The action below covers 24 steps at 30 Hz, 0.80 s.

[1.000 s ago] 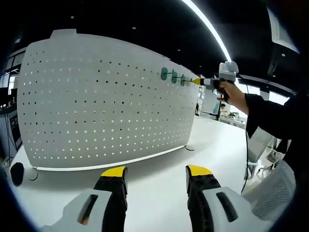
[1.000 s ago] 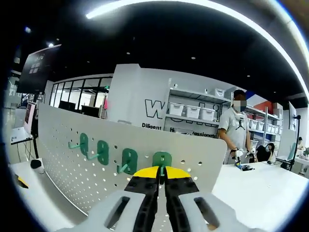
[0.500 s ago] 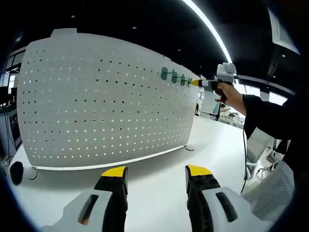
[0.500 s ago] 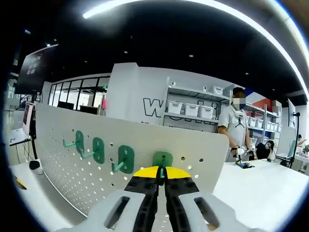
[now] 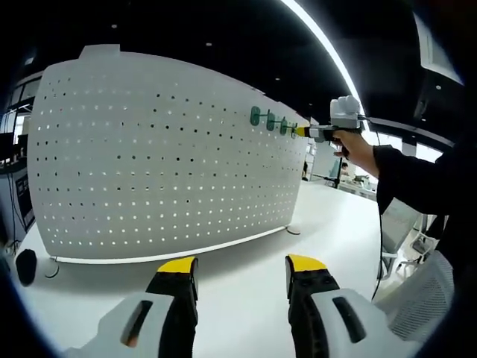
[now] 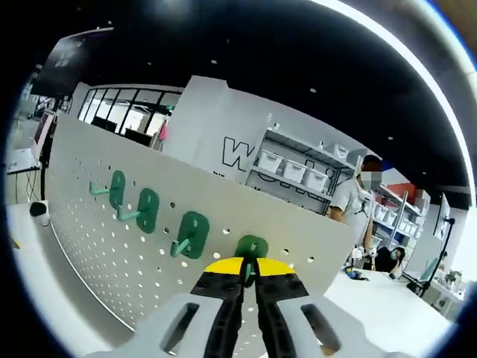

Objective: Insert the hook assembly into the mounting plate slot until the hook locks in place.

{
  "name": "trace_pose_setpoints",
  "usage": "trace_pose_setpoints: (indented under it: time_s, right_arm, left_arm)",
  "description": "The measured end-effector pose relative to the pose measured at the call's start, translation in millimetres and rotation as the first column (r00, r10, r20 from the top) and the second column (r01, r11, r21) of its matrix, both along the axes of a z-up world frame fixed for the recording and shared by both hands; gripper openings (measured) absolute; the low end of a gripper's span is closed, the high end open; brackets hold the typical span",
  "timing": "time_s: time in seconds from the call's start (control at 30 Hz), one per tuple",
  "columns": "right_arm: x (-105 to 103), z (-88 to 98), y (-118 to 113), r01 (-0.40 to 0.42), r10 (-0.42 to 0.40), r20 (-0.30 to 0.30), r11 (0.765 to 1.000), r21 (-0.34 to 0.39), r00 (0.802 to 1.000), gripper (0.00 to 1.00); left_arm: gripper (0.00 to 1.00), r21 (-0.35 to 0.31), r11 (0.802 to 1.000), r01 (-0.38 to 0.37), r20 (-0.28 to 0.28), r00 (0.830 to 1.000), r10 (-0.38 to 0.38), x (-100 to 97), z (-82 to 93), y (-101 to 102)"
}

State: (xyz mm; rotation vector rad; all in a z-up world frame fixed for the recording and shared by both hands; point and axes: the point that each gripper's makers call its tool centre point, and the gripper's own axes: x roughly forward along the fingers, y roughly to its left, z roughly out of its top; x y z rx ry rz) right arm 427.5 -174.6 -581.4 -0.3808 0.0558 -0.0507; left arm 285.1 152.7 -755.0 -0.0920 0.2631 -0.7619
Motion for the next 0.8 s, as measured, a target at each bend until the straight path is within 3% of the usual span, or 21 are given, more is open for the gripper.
trace_pose_setpoints:
  time_s: [0.07,0.43,0.57,0.8]
  right_arm:
    - [-1.4,0.8,-3.0,-0.011,0.012,-0.007,0.999,0.049,1.0,0.02]
    - [-19.1,-0.9,3.7,-0.031,0.03,0.018,0.998,0.062,0.999,0.11]
    - [-31.6,-11.9,12.1,-0.043,0.042,0.013,0.995,0.087,0.999,0.16]
    - [-50.6,-28.9,37.9,-0.103,0.104,-0.007,0.99,0.096,0.995,0.16]
  left_arm:
    - [0.48,-0.001,1.0,0.0,0.002,1.0,0.0,-0.2,0.8,-0.1]
    - [0.49,-0.003,1.0,0.005,0.012,1.0,-0.005,-1.0,3.7,-1.6]
    - [0.49,-0.006,1.0,0.001,0.014,1.0,-0.001,-1.5,4.9,-0.4]
    - [0.49,-0.011,1.0,0.005,0.024,1.0,-0.005,-1.9,8.5,-1.2]
